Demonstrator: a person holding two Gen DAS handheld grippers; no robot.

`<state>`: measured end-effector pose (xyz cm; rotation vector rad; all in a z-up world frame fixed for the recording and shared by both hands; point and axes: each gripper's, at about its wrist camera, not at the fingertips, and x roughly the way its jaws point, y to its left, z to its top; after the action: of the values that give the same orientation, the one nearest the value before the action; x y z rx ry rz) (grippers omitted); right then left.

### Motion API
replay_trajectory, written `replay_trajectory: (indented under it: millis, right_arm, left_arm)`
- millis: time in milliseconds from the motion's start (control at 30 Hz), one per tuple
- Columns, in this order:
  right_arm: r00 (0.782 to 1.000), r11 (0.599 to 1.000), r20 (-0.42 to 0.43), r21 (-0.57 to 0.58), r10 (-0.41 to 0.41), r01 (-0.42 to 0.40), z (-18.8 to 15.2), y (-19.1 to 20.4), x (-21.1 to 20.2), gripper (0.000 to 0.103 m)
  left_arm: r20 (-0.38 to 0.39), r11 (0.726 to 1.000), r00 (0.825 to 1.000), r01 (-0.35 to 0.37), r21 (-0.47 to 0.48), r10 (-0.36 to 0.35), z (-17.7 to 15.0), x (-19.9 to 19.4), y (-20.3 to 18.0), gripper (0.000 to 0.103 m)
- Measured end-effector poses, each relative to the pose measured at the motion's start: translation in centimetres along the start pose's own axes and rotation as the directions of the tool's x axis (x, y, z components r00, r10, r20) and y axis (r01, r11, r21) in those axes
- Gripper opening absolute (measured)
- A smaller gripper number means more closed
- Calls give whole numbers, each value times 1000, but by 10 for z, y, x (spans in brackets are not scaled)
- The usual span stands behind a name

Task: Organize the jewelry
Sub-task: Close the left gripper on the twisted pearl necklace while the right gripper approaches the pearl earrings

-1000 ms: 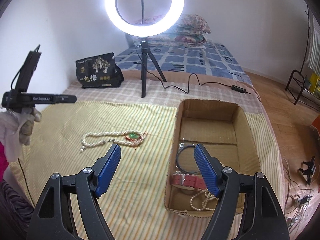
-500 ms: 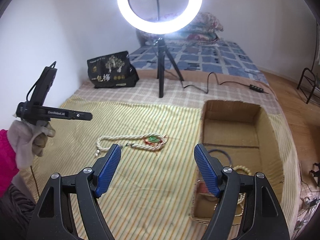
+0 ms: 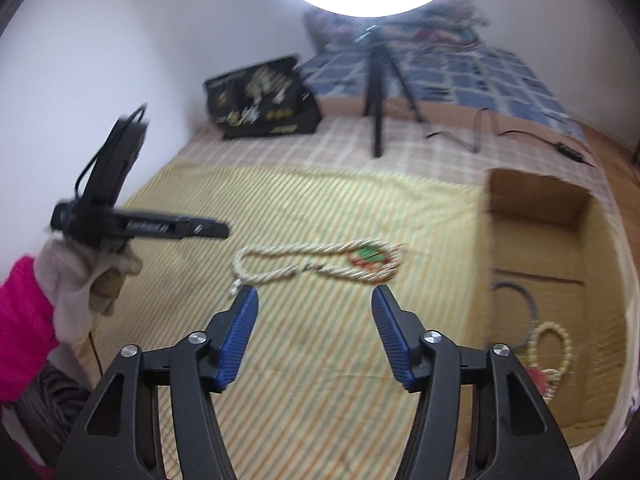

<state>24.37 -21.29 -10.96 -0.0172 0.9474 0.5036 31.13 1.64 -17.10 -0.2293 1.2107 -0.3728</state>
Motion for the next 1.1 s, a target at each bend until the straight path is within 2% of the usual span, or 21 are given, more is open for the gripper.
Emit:
replay_trajectory:
  millis: [133, 400, 533, 733, 1100]
  right_arm:
    - [998, 998, -47, -52, 36, -39, -5, 23, 16, 35]
    - [983, 982, -136, -130, 120, -138, -17, 60, 57, 23]
    - [978, 977, -166, -148, 129, -154, -20, 71, 75, 21]
    - [975, 977, -183, -144, 128, -155, -21, 81, 101, 21]
    - [977, 986, -188, -114, 100, -123, -14, 82, 123, 21]
  left_arm:
    - [-29, 1000, 1000, 11, -2, -11, -2, 10, 4, 27]
    - [-90, 999, 995, 34, -4, -34, -6, 33, 8, 22]
    - [-111, 1000, 994, 25, 10, -24, -7, 44, 10, 21]
    - [-107, 999, 994, 29, 18, -27, -4, 50, 14, 10]
    - [-96, 999, 995, 43, 29, -40, -4, 50, 17, 8]
